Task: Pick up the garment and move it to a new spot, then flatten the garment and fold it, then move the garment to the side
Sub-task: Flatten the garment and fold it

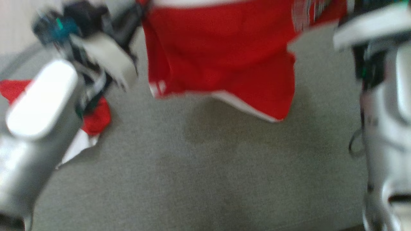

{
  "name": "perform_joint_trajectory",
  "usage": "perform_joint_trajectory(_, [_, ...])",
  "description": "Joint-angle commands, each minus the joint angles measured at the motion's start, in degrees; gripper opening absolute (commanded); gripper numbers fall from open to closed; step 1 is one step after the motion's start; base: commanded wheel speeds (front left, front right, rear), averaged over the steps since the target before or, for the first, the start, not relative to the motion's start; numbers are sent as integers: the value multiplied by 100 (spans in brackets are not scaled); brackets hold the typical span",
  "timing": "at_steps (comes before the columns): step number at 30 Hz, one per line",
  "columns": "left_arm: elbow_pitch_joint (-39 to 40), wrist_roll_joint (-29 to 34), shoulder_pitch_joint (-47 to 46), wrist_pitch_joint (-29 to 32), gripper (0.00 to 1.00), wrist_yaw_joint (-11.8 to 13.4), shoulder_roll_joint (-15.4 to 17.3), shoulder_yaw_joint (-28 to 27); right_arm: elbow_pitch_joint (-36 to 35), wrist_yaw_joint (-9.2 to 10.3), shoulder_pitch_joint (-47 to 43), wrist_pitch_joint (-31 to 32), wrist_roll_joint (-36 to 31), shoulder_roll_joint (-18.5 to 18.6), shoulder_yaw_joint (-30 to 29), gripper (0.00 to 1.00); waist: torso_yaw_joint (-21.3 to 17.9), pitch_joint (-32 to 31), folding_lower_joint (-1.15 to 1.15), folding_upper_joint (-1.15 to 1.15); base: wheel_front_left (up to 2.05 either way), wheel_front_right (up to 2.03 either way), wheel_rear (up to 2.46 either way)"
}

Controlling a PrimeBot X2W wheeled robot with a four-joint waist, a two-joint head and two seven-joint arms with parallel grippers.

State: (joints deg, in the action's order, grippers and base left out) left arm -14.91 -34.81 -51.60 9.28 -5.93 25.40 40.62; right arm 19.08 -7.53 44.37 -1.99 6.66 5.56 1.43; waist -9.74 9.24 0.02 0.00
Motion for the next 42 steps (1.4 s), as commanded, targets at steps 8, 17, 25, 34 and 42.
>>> perform_joint_trajectory(8, [-1425,397,-2256,-1149,0,-109,-366,-377,1805,4,2524,-1126,-280,-52,-136,0,-132,865,-2,0,0,0,0])
perform_joint_trajectory(17, [-2279,301,-2201,-2059,0,-151,-852,127,2712,4,2345,-1296,-539,-52,-125,0,-181,971,-2,0,0,0,0])
perform_joint_trajectory(25, [-2150,-200,-757,-2319,0,-155,-824,1340,3793,4,1109,-1279,-216,314,469,0,-158,732,-2,0,0,0,0])
perform_joint_trajectory(34, [-1630,-253,719,-2390,0,18,-924,2079,4090,4,48,-788,668,967,1152,0,-143,64,-2,0,0,0,0])
perform_joint_trajectory(42, [-1280,-183,1554,-2414,0,390,-1136,2282,3789,4,-694,-489,985,1330,1151,0,-235,-519,-2,0,0,0,0])
